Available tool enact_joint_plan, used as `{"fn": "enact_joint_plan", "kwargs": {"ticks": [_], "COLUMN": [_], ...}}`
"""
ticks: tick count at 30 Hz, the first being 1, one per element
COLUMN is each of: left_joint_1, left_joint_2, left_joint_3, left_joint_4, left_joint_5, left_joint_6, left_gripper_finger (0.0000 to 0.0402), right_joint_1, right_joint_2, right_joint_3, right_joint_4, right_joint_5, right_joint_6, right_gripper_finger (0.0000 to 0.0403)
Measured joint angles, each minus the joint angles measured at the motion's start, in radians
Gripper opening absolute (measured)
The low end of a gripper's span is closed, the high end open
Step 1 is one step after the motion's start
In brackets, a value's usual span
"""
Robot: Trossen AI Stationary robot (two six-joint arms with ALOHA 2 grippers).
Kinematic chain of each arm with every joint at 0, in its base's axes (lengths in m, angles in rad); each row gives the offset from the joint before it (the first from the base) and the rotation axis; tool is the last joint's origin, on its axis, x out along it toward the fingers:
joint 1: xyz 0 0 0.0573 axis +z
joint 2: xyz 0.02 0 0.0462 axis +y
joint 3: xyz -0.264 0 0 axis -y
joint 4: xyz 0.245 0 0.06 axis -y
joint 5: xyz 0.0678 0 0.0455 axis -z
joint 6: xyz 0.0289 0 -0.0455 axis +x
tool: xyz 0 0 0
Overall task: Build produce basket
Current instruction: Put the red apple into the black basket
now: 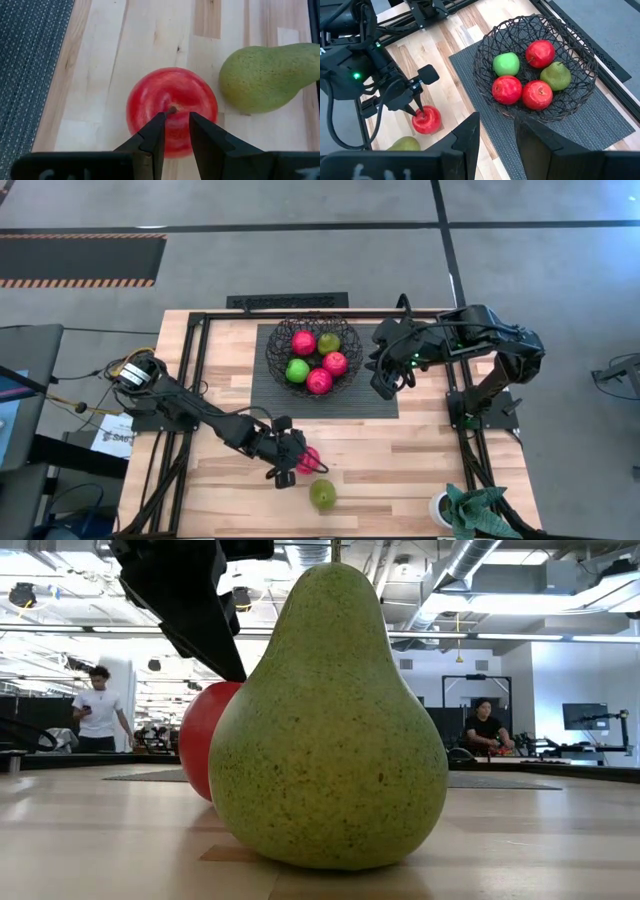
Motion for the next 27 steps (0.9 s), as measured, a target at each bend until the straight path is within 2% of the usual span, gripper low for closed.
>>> {"fn": "enact_joint_plan", "kwargs": {"ticks": [11,19,27], "left_joint_1": [0.018,0.018,0.018], "left_joint_2": [0.0,0.0,0.008], "left_joint_3": [0.0,-0.001,-0.001], "left_joint_4": [0.006,0.085,0.051], "left_joint_5": [0.038,0.037,0.045], "left_joint_6": [-0.001,-0.047,-0.056], "left_gripper_finger": [0.0077,0.0077,0.0077], "right_joint_1": [0.0,0.0,0.0], "right_joint_2": [0.0,0.0,0.0], "right_joint_3": [0.0,0.0,0.0], "right_joint_4": [0.0,0.0,0.002], "right_joint_5": [0.0,0.0,0.001], "right_joint_6": [-0.003,-0.005,-0.005], "right_gripper_finger": [0.014,0.014,0.014]}}
